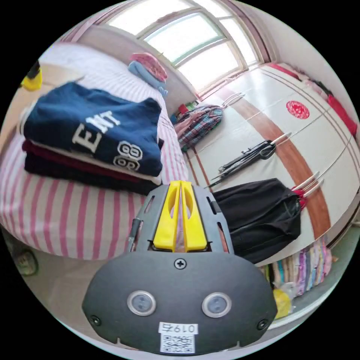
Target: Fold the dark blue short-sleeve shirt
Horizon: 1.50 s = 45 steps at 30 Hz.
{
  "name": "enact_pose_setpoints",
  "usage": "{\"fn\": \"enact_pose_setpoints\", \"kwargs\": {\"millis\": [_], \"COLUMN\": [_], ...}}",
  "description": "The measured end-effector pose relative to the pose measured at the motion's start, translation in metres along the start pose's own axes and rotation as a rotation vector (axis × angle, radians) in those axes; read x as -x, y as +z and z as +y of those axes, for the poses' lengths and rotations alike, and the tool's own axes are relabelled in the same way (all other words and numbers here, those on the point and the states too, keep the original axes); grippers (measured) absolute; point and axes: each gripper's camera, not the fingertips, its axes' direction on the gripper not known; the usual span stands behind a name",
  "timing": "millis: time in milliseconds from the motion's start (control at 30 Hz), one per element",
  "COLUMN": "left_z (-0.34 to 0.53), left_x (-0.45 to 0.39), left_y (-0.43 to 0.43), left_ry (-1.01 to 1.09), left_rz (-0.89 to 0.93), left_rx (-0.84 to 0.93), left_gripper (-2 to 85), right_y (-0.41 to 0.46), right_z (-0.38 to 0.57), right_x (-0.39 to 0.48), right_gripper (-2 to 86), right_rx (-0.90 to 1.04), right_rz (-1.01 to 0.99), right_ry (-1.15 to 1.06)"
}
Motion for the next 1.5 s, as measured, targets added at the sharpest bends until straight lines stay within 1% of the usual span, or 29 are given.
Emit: {"fn": "enact_pose_setpoints", "kwargs": {"millis": [33,67,133,167,200,267,333,400,433,500,567,600,633,667,700,767,800,867,900,933,967,1000,1033,1067,1133,1167,1267,1367,1500], "left_z": [0.002,0.001,0.0,0.001,0.002,0.006,0.013,0.024,0.035,0.061,0.115,0.13,0.164,0.198,0.215,0.287,0.306,0.373,0.388,0.416,0.439,0.45,0.467,0.481,0.497,0.505,0.521,0.534,0.546], "left_x": [-0.015,-0.03,-0.05,-0.06,-0.064,-0.068,-0.069,-0.077,-0.087,-0.099,-0.106,-0.105,-0.1,-0.093,-0.09,-0.082,-0.081,-0.08,-0.079,-0.079,-0.082,-0.085,-0.09,-0.095,-0.101,-0.104,-0.105,-0.102,-0.098], "left_y": [0.0,0.01,0.025,0.034,0.039,0.06,0.059,0.034,0.011,-0.035,-0.107,-0.126,-0.165,-0.203,-0.222,-0.291,-0.307,-0.358,-0.369,-0.391,-0.41,-0.419,-0.436,-0.453,-0.478,-0.494,-0.539,-0.585,-0.644], "left_ry": [0.062,0.107,0.165,0.187,0.197,0.17,0.151,0.173,0.237,0.321,0.441,0.46,0.477,0.473,0.474,0.464,0.457,0.399,0.374,0.332,0.329,0.332,0.325,0.329,0.352,0.359,0.337,0.311,0.266], "left_rz": [-0.007,0.013,0.042,0.034,0.033,-0.036,-0.068,-0.029,0.0,-0.039,-0.117,-0.134,-0.179,-0.231,-0.26,-0.412,-0.459,-0.651,-0.694,-0.753,-0.787,-0.803,-0.833,-0.848,-0.852,-0.851,-0.799,-0.739,-0.782], "left_rx": [-0.015,0.033,0.087,0.093,0.108,0.212,0.24,0.189,0.162,0.131,0.069,0.049,0.013,-0.019,-0.033,-0.099,-0.114,-0.138,-0.141,-0.153,-0.159,-0.163,-0.185,-0.207,-0.232,-0.247,-0.294,-0.335,-0.378], "left_gripper": [2.9,2.3,1.7,1.5,1.4,1.2,1.1,1.0,1.0,0.9,0.8,0.8,0.8,0.8,0.8,0.9,0.9,0.9,0.9,0.9,0.9,0.9,0.9,0.9,0.9,0.9,0.9,1.0,1.1], "right_y": [-0.001,0.003,0.016,0.031,0.041,0.068,0.069,0.053,0.034,-0.002,-0.054,-0.066,-0.09,-0.112,-0.121,-0.158,-0.166,-0.193,-0.2,-0.213,-0.225,-0.231,-0.241,-0.248,-0.26,-0.265,-0.265,-0.249,-0.222], "right_z": [-0.01,-0.018,-0.029,-0.034,-0.036,-0.034,-0.031,-0.029,-0.025,-0.015,0.005,0.01,0.022,0.033,0.037,0.051,0.053,0.053,0.053,0.051,0.048,0.047,0.044,0.039,0.032,0.026,0.006,-0.026,-0.078], "right_x": [-0.01,-0.017,-0.021,-0.019,-0.017,-0.016,-0.025,-0.032,-0.032,-0.027,-0.004,0.004,0.022,0.042,0.054,0.107,0.122,0.183,0.198,0.228,0.257,0.271,0.297,0.321,0.35,0.367,0.398,0.431,0.486], "right_gripper": [-0.9,-0.9,-0.9,-0.9,-0.9,-1.0,-1.0,-1.0,-1.0,-1.0,-1.0,-1.0,-1.0,-1.0,-1.0,-1.0,-1.0,-1.0,-1.0,-1.0,-1.0,-1.0,-1.0,-1.0,-1.0,-1.0,-0.9,-0.7,-0.7], "right_rx": [-0.034,-0.051,-0.035,0.021,0.066,0.162,0.151,0.095,0.032,-0.063,-0.165,-0.184,-0.218,-0.25,-0.265,-0.306,-0.311,-0.283,-0.28,-0.273,-0.275,-0.28,-0.269,-0.251,-0.245,-0.243,-0.228,-0.205,-0.116], "right_rz": [-0.094,-0.164,-0.217,-0.234,-0.229,-0.219,-0.22,-0.192,-0.177,-0.203,-0.319,-0.349,-0.414,-0.498,-0.545,-0.74,-0.777,-0.921,-0.97,-1.072,-1.186,-1.243,-1.352,-1.464,-1.568,-1.56,-1.522,-1.606,-1.706], "right_ry": [0.062,0.116,0.165,0.159,0.153,0.164,0.203,0.222,0.227,0.231,0.206,0.201,0.198,0.191,0.192,0.145,0.132,0.099,0.079,0.053,0.035,0.022,-0.005,-0.038,-0.12,-0.166,-0.187,-0.171,-0.22]}}
